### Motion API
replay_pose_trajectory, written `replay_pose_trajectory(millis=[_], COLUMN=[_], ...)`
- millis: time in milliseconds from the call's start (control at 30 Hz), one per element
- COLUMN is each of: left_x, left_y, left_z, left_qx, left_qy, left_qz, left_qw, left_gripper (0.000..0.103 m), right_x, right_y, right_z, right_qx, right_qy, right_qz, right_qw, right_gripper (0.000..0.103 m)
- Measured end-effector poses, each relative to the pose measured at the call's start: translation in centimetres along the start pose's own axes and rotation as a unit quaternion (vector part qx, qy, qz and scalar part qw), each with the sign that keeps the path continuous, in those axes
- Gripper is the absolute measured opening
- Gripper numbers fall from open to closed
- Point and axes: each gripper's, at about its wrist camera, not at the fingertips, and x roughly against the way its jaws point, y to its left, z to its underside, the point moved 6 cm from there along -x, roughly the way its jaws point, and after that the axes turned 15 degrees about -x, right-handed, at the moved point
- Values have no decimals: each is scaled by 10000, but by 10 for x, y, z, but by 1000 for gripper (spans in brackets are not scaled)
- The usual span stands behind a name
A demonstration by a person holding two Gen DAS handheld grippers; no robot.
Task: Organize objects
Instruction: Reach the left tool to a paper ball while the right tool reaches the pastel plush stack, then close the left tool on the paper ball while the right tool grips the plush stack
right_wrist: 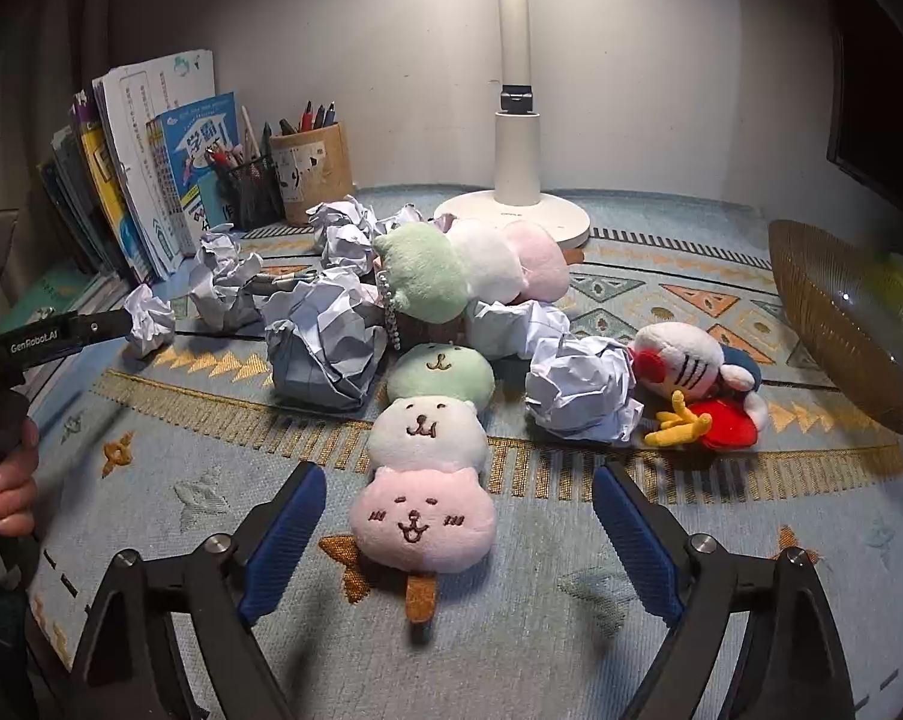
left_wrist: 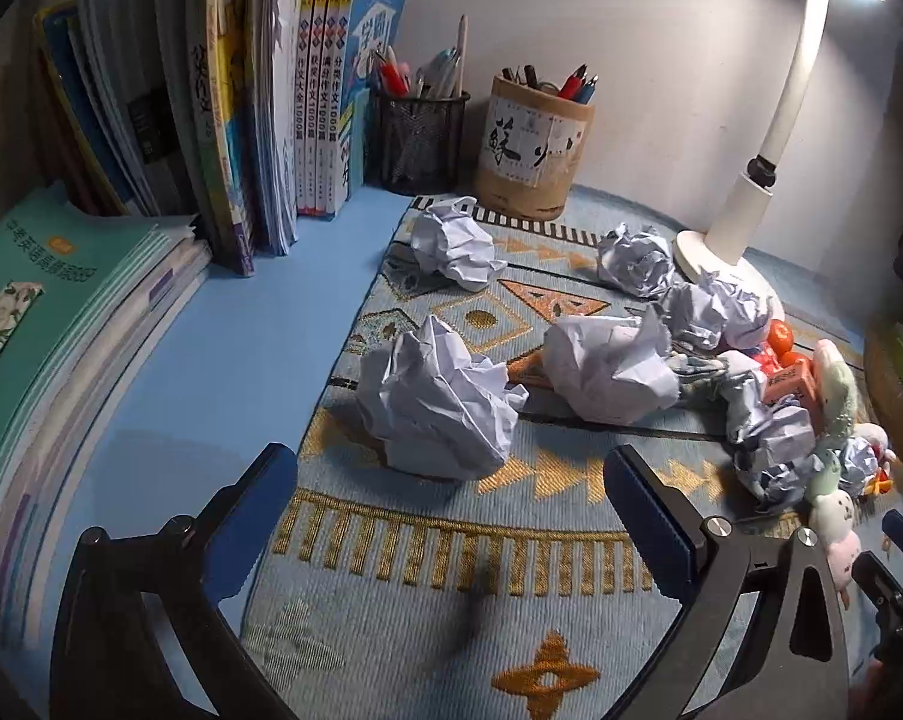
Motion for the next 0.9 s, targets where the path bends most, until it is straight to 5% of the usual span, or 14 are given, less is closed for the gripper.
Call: replay_pose_trajectory(millis=[167,233,367,433,633,900], left_x=[-19,-24,-26,-17,31,81], left_y=[0,-2,-2,-1,-18,-141], left_z=[-7,-9,-8,-7,-3,11], left_qx=[60,10,52,50,99,-558], left_qy=[136,184,236,150,-305,-669], left_qz=[-99,-80,-90,-225,-107,1119], left_qw=[9998,9998,9997,9996,9994,9899], left_gripper=[98,69,57,55,55,55], right_x=[-12,-19,-30,-35,-8,32], right_y=[0,-3,2,7,0,-36], right_z=[1,1,3,6,3,28], right_qx=[-265,-264,-279,-170,-257,-77], right_qy=[416,498,739,817,559,626], right_qz=[-160,-33,-182,-203,-558,-430], right_qw=[9987,9984,9967,9963,9965,9971], right_gripper=[90,87,65,46,44,44])
